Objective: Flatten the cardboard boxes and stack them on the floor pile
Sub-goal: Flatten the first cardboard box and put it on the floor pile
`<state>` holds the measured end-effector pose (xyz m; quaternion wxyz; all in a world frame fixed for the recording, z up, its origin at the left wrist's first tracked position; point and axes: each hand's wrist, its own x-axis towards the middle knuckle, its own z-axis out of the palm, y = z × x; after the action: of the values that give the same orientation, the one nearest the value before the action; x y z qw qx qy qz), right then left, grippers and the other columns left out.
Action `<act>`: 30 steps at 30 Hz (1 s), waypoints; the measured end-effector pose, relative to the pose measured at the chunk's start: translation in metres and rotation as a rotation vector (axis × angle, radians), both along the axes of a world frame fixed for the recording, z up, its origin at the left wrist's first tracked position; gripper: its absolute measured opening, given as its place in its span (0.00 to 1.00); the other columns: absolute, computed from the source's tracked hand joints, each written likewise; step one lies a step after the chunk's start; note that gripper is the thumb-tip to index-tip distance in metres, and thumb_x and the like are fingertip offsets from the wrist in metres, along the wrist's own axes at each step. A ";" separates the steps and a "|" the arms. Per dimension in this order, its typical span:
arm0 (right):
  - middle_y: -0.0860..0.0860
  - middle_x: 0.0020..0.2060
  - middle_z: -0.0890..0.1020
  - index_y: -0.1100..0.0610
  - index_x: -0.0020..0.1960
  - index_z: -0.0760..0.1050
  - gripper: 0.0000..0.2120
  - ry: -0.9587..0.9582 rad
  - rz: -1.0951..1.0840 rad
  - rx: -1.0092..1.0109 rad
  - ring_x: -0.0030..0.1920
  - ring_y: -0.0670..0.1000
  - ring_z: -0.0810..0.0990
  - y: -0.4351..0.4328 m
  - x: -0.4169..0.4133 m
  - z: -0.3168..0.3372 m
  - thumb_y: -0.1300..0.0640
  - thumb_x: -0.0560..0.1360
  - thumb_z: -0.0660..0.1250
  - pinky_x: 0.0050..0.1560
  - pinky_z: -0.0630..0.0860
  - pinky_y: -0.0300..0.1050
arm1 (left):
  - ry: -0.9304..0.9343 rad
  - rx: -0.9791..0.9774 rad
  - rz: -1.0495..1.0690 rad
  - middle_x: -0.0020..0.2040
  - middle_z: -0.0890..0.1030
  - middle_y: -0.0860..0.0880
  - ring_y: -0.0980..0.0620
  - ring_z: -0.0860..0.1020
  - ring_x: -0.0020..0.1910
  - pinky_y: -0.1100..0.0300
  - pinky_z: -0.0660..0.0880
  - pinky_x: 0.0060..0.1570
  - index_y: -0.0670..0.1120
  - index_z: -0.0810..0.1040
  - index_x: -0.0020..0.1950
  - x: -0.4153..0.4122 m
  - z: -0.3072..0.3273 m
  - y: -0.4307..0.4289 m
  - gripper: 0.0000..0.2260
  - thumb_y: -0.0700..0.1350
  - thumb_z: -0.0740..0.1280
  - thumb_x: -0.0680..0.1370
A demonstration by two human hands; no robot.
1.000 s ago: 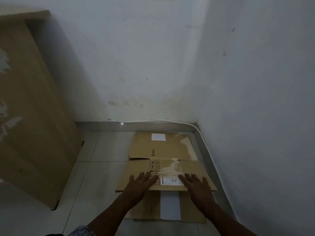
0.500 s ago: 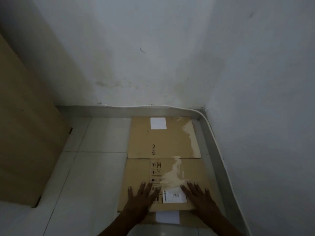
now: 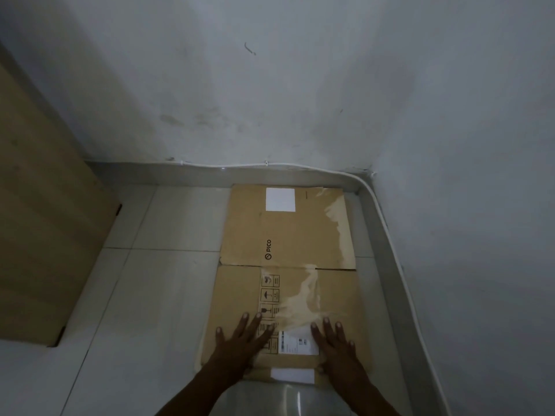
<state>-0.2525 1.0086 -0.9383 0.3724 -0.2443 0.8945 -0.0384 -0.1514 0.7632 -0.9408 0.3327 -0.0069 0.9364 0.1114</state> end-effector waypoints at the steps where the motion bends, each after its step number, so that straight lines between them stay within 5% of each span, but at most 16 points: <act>1: 0.51 0.77 0.33 0.46 0.78 0.34 0.44 0.015 -0.004 -0.007 0.77 0.58 0.33 0.000 0.001 -0.001 0.58 0.78 0.65 0.74 0.45 0.64 | 0.013 -0.007 0.009 0.72 0.25 0.51 0.46 0.27 0.71 0.22 0.47 0.66 0.69 0.15 0.57 0.002 -0.002 0.003 0.55 0.45 0.69 0.77; 5: 0.50 0.78 0.35 0.45 0.78 0.36 0.44 0.002 0.009 0.014 0.77 0.58 0.34 0.002 -0.003 0.002 0.54 0.78 0.66 0.74 0.46 0.64 | -0.008 -0.017 0.016 0.75 0.27 0.52 0.46 0.28 0.73 0.23 0.49 0.67 0.68 0.19 0.63 0.000 0.002 0.005 0.53 0.46 0.69 0.78; 9: 0.51 0.79 0.39 0.46 0.79 0.40 0.37 0.046 0.033 0.045 0.78 0.58 0.37 -0.003 -0.003 0.014 0.49 0.80 0.61 0.74 0.49 0.63 | -0.024 0.014 0.065 0.81 0.39 0.48 0.39 0.40 0.79 0.28 0.53 0.70 0.58 0.42 0.79 -0.006 0.020 0.009 0.36 0.44 0.63 0.81; 12: 0.54 0.79 0.43 0.49 0.79 0.48 0.30 0.136 0.038 0.031 0.78 0.60 0.42 -0.014 -0.004 0.033 0.49 0.81 0.56 0.75 0.51 0.63 | -0.011 -0.005 0.125 0.81 0.49 0.44 0.39 0.49 0.79 0.34 0.54 0.73 0.53 0.51 0.80 -0.008 0.044 0.009 0.27 0.45 0.58 0.83; 21: 0.57 0.77 0.59 0.53 0.75 0.61 0.23 0.303 0.012 -0.134 0.76 0.59 0.57 -0.060 0.005 0.152 0.50 0.82 0.56 0.70 0.67 0.58 | 0.199 -0.064 0.163 0.72 0.69 0.42 0.42 0.68 0.69 0.44 0.72 0.63 0.48 0.63 0.75 -0.005 0.160 -0.033 0.22 0.45 0.58 0.81; 30: 0.55 0.69 0.71 0.52 0.72 0.68 0.21 0.488 0.024 -0.194 0.69 0.57 0.67 -0.093 0.030 0.219 0.47 0.81 0.58 0.59 0.74 0.58 | 0.397 -0.090 0.123 0.67 0.74 0.45 0.44 0.73 0.65 0.48 0.74 0.59 0.48 0.67 0.74 0.012 0.232 -0.067 0.20 0.46 0.58 0.81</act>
<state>-0.2229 0.9159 -0.7195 0.1207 -0.2914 0.9471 -0.0597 -0.1394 0.6966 -0.7089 0.1336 -0.0568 0.9854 0.0886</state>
